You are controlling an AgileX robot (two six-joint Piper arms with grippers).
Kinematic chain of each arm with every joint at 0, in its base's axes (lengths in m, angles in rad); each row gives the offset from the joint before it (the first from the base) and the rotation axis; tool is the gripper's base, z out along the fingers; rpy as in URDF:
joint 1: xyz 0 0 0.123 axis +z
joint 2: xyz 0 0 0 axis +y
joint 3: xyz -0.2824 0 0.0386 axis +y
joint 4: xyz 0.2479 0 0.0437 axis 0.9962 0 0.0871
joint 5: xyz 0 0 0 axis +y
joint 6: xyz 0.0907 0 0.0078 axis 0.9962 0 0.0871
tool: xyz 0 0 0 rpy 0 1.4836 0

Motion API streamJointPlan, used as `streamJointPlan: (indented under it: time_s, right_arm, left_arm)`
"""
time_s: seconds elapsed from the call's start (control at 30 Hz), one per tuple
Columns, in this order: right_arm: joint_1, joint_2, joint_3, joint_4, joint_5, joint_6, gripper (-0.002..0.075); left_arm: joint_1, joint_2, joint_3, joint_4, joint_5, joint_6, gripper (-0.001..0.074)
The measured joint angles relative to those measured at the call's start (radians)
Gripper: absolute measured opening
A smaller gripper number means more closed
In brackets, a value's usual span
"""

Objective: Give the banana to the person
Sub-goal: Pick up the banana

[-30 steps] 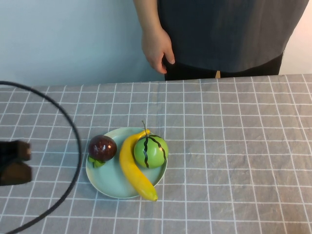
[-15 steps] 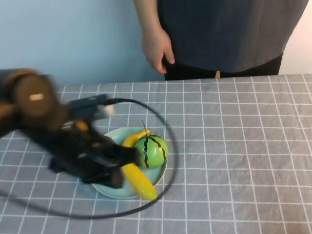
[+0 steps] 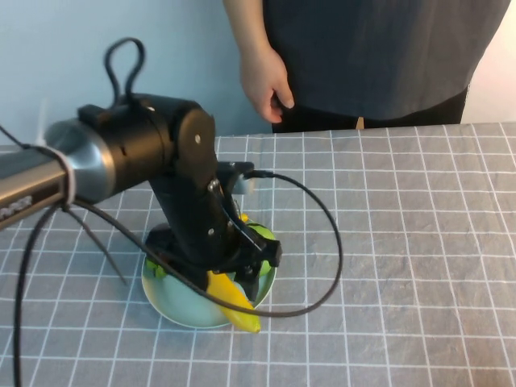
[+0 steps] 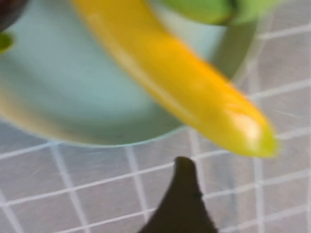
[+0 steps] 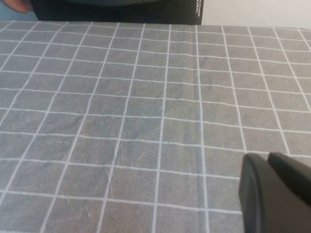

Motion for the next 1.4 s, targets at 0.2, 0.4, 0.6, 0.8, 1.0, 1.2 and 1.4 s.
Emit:
streamJointPlan:
  time_s: [0.2,0.4,0.6,0.8,1.0,1.2,1.4]
  right_arm:
    - [0.000,0.000,0.000,0.006,0.000,0.002,-0.0007]
    - [0.000,0.000,0.000,0.000,0.000,0.002,-0.0007]
    - [0.000,0.000,0.000,0.000,0.000,0.002,-0.0007]
    - [0.000,0.000,0.000,0.000,0.000,-0.001,-0.0007]
    - [0.000,0.000,0.000,0.000,0.000,-0.001,-0.0007]
    - [0.000,0.000,0.000,0.000,0.000,0.002,-0.0007]
    - [0.000,0.000,0.000,0.000,0.000,0.002,-0.0007]
  left_arm:
    - [0.000,0.056,0.000,0.143,-0.005,-0.226,0.0552]
    - [0.000,0.092,-0.001,0.181,-0.084,-0.334,0.0558]
    - [0.000,0.107,-0.007,0.181,-0.125,-0.368,0.0559]
    - [0.000,0.147,-0.008,0.181,-0.137,-0.370,0.0559]
    - [0.000,0.195,-0.008,0.192,-0.161,-0.372,0.0559]
    - [0.002,0.219,-0.008,0.194,-0.178,-0.372,0.0559]
    - [0.004,0.242,-0.008,0.194,-0.178,-0.374,0.0527]
